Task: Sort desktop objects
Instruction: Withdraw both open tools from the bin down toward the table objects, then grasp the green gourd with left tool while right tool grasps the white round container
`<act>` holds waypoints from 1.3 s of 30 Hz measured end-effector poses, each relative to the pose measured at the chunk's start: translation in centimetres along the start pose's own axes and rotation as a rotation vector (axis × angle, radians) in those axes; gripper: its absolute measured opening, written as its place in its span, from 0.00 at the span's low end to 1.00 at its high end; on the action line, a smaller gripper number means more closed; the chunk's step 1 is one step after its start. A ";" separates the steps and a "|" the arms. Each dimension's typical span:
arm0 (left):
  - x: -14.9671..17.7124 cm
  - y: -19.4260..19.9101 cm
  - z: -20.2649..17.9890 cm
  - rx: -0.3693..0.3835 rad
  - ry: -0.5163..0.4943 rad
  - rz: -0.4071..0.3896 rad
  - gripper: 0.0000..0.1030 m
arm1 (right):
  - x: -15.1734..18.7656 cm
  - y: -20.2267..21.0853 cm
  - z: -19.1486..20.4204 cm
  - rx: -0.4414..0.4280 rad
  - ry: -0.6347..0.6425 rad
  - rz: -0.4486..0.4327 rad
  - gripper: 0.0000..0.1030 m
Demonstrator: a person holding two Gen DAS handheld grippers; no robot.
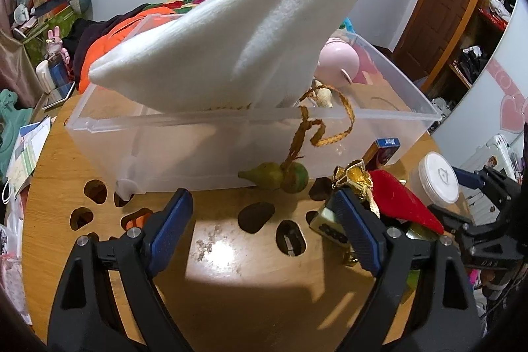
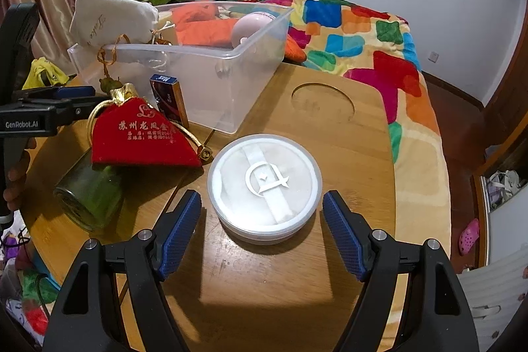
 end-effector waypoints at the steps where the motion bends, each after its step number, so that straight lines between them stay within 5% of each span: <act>1: 0.0 0.0 0.0 0.005 0.006 0.000 0.79 | 0.0 0.0 0.0 0.001 0.003 -0.005 0.71; 11: 0.0 -0.6 -0.1 0.037 0.039 0.010 0.61 | -0.1 -0.6 0.0 -0.005 0.002 -0.011 0.70; 17: 0.0 -0.6 -0.4 0.060 0.041 0.011 0.39 | 0.0 -1.0 0.0 -0.012 -0.006 -0.013 0.66; 35: -0.6 0.2 -0.2 0.050 0.076 -0.022 0.38 | 0.0 -1.0 0.4 -0.014 0.006 -0.029 0.60; 39: -0.4 0.4 -0.8 0.030 0.032 -0.040 0.30 | -0.1 -1.1 0.5 -0.017 0.007 -0.032 0.60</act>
Point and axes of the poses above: each gripper's, at about its wrist camera, not at the fingertips, and y roughly against the way its jaws point, z to its left, x to its underside, the point moved 3 cm from there along -y, roughly the way its jaws point, and after that the axes turned 9 degrees about y, right-handed, at the moved point
